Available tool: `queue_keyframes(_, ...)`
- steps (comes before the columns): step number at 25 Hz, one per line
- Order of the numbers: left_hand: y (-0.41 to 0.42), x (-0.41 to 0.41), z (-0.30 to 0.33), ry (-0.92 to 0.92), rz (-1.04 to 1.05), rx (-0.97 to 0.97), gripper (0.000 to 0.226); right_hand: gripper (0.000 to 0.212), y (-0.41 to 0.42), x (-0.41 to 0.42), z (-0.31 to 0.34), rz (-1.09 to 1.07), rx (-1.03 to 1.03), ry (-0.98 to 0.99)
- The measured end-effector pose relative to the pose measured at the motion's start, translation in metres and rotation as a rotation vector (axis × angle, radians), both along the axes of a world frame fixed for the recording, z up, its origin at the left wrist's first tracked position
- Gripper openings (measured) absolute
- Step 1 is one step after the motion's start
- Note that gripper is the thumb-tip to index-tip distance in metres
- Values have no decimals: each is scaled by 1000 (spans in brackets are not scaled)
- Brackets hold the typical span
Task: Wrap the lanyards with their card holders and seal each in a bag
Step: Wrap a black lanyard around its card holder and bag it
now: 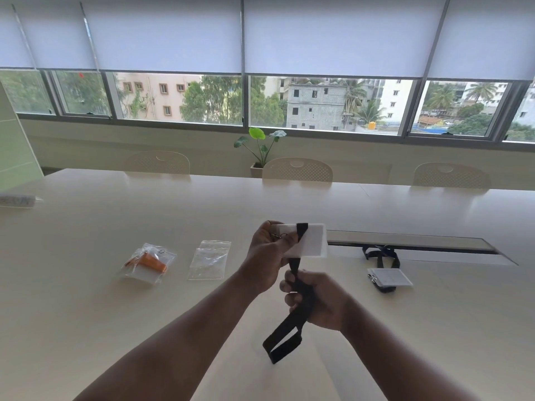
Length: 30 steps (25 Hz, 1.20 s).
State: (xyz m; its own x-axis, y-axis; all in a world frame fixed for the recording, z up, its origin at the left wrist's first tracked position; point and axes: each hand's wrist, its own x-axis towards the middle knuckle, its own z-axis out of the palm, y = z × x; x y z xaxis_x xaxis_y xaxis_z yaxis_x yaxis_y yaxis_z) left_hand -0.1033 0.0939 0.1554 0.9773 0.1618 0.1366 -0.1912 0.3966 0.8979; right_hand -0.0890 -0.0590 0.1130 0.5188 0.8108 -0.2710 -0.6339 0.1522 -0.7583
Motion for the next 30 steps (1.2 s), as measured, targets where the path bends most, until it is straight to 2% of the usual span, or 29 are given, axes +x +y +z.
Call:
queue_keyframes(3, 3, 3, 11, -22, 89, 44, 23, 18, -2, 1, 4, -23, -289, -292)
queue_keyframes(5, 3, 4, 16, -33, 138, 56, 24, 35, 3, 4, 7, -263, -569, -552)
queue_keyframes(6, 3, 5, 18, -37, 156, 61, 23, 41, 6, 4, 11, -428, -613, -633)
queue_keyframes(8, 1, 6, 20, -53, 169, 71, 22, 41, 14, 1, 20, -564, -456, -714)
queue_keyframes(11, -6, 5, 23, -85, 171, 90, 20, 22, 26, -5, 25, -588, -293, -790)
queue_keyframes(13, -9, 6, 25, -107, 188, 96, 20, 21, 33, -7, 25, -682, -257, -762)
queue_keyframes(16, -5, 7, 26, -100, 239, 129, 21, 7, 36, -12, 26, -724, -181, -667)
queue_keyframes(21, 6, 6, 13, -108, 405, 380, 22, 15, 39, -28, 26, -731, -220, -642)
queue_keyframes(24, 9, 3, 2, -126, 468, 559, 26, 9, 37, -30, 38, -761, -192, -663)
queue_keyframes(27, 11, 1, -5, -120, 422, 631, 26, 15, 26, -24, 58, -761, -69, -647)
queue_keyframes(30, 13, -1, -12, -68, 344, 632, 23, 17, 9, -11, 78, -652, 102, -556)
